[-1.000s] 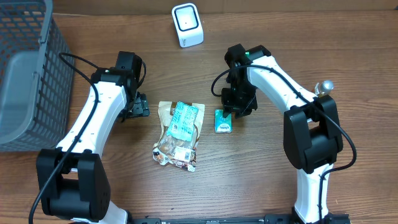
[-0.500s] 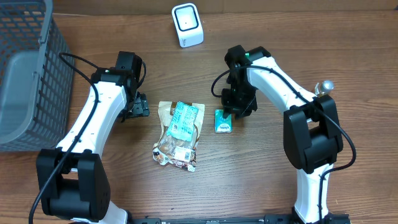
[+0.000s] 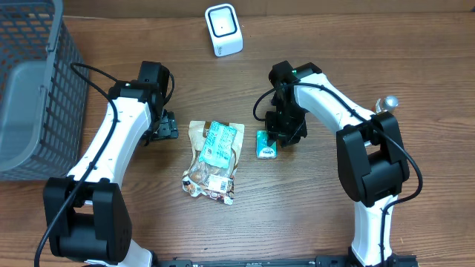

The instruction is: Scan the item barcode

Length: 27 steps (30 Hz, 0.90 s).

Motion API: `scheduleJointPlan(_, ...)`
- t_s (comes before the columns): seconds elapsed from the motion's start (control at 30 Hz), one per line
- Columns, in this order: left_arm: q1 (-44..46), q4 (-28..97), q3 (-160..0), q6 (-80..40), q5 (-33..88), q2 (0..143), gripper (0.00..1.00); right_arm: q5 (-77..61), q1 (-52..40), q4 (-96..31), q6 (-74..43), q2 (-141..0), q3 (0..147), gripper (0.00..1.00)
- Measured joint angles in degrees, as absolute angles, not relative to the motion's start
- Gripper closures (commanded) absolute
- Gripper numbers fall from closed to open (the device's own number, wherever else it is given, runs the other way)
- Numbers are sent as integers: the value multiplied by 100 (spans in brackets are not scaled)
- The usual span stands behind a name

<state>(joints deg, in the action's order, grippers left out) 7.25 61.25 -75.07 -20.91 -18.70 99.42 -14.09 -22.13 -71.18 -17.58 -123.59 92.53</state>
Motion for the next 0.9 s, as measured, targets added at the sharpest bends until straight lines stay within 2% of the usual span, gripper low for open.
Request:
scheduleJointPlan(0.47,725,6125,-7507,-2091,-1870,9942,0,-1496,-2211,-6294,-1778,-12202,8753,71)
scheduleJointPlan(0.63,725,6125,-7507,-2091,-1870,9942,0,-1505,-2211,-6274,-1778,-12189,8733,72)
scheduleJointPlan(0.73,725,6125,-7507,-2091,-1870,9942,0,-1522,-2211,-6259,-1780,-12189,8731,76)
scheduleJointPlan(0.9,725,6125,-7507,-2091,-1870,9942,0,-1553,-2211,-6257,-1780,-12189,8731,76)
